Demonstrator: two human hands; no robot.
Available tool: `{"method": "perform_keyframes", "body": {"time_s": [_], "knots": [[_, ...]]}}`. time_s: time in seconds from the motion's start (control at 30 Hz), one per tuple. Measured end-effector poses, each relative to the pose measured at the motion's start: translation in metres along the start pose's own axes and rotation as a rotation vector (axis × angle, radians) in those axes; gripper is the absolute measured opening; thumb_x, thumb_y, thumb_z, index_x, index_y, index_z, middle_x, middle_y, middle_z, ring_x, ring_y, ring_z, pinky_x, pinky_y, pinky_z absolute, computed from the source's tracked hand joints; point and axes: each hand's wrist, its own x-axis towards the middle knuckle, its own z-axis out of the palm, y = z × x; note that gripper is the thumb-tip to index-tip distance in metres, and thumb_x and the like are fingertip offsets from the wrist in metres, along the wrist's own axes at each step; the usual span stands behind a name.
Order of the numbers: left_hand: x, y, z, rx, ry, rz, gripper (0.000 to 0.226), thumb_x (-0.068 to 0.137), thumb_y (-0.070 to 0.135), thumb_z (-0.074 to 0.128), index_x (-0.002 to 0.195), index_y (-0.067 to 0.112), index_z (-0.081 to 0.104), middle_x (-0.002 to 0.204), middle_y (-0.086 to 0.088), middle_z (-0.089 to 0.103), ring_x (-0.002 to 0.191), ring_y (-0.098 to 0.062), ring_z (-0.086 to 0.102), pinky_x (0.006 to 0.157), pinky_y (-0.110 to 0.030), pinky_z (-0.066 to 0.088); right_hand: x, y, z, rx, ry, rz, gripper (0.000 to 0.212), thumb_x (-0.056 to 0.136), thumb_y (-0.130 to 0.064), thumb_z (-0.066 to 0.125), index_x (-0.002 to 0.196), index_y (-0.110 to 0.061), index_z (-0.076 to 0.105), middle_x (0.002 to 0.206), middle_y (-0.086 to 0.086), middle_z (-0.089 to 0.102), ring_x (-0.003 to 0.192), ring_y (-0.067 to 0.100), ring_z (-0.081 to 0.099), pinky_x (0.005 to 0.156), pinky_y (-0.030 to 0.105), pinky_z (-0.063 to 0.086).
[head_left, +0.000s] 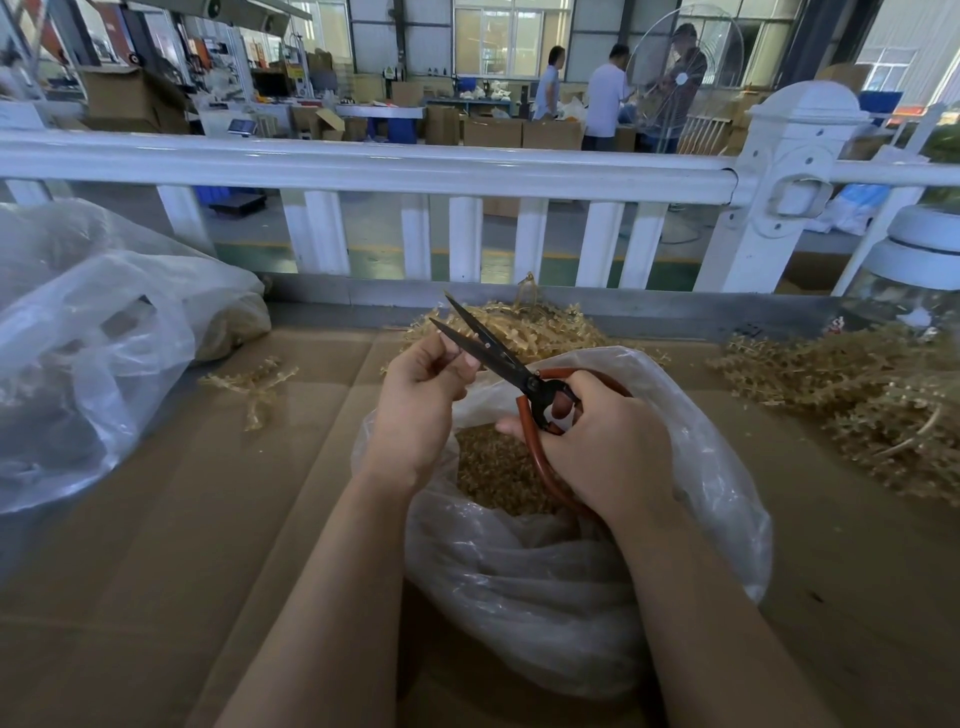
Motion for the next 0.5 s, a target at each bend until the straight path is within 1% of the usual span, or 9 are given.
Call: {"method": "perform_keyframes", "body": {"time_s": [0.1,0.17,0.2,0.27,0.3,0.4,0.43,0.5], "knots": [[0.0006,-0.0006,-0.0006,-0.018,0.004,0.002,0.02,0.097,0.003,0.054,0.105,-0.015,0.058,0.091,-0.011,0.058,0.083,-0.018,0.05,0.072,-0.02,0.043,-0.0001,-0.0009,-0.0001,0.006,-0.003,0.01,0.074,0.067,-0.093,0.039,0.085,-0.026,0.065,0.071,-0.017,0.064,0.063,0.002,0.056,0.057,0.006,0.035],[-0.0001,0.0,0.0,-0.008,0.012,0.008,0.015,0.097,0.002,0.054,0.101,-0.011,0.061,0.088,-0.01,0.058,0.081,-0.017,0.05,0.07,-0.017,0.043,-0.0001,-0.0014,-0.0007,0.001,0.006,0.012,0.074,0.067,-0.094,0.038,0.086,-0.028,0.064,0.071,-0.019,0.061,0.062,0.0,0.052,0.056,0.005,0.032],[-0.0007,0.0008,0.0005,0.001,0.01,0.013,0.011,0.096,0.0,0.054,0.096,-0.006,0.064,0.083,-0.006,0.059,0.078,-0.012,0.052,0.069,-0.015,0.044,0.0,-0.0013,-0.0009,0.004,0.01,0.008,0.073,0.067,-0.094,0.038,0.087,-0.028,0.063,0.072,-0.021,0.058,0.063,-0.001,0.05,0.057,0.005,0.032],[-0.002,0.0018,0.0006,0.018,0.01,0.034,0.017,0.095,-0.004,0.054,0.088,0.006,0.066,0.073,0.005,0.059,0.07,-0.002,0.054,0.067,-0.012,0.044,0.0002,-0.0008,-0.0012,0.004,0.015,-0.004,0.071,0.067,-0.092,0.04,0.089,-0.028,0.063,0.075,-0.022,0.057,0.066,-0.003,0.05,0.058,0.004,0.031],[-0.0022,0.0016,0.0003,0.025,0.01,0.043,0.02,0.095,-0.004,0.055,0.085,0.009,0.066,0.072,0.005,0.059,0.068,-0.001,0.053,0.068,-0.012,0.044,0.0004,-0.0006,-0.0015,0.0,0.012,-0.007,0.071,0.067,-0.092,0.041,0.089,-0.028,0.062,0.077,-0.021,0.059,0.067,-0.003,0.051,0.059,0.004,0.031],[-0.0019,0.0,-0.0005,0.012,0.012,0.049,0.02,0.094,-0.004,0.056,0.081,0.009,0.065,0.076,-0.005,0.059,0.075,-0.012,0.055,0.073,-0.02,0.047,0.0006,0.0004,-0.002,0.002,0.018,-0.017,0.072,0.068,-0.092,0.042,0.088,-0.027,0.064,0.078,-0.018,0.065,0.068,-0.002,0.053,0.059,0.005,0.034],[-0.0016,-0.0005,-0.0007,0.004,0.011,0.049,0.021,0.094,-0.004,0.057,0.08,0.009,0.065,0.077,-0.004,0.06,0.076,-0.013,0.056,0.074,-0.022,0.047,0.0005,0.0006,-0.0022,0.002,0.024,-0.019,0.072,0.068,-0.092,0.042,0.088,-0.026,0.064,0.078,-0.018,0.065,0.068,-0.002,0.053,0.059,0.006,0.035],[-0.0013,-0.0009,-0.0008,-0.01,-0.002,0.06,0.022,0.094,-0.003,0.058,0.079,0.01,0.066,0.077,-0.001,0.062,0.077,-0.01,0.058,0.073,-0.019,0.048,0.0005,0.0011,-0.0024,-0.003,0.032,-0.015,0.071,0.068,-0.091,0.044,0.086,-0.026,0.065,0.077,-0.019,0.064,0.067,-0.001,0.053,0.058,0.008,0.036]]}}
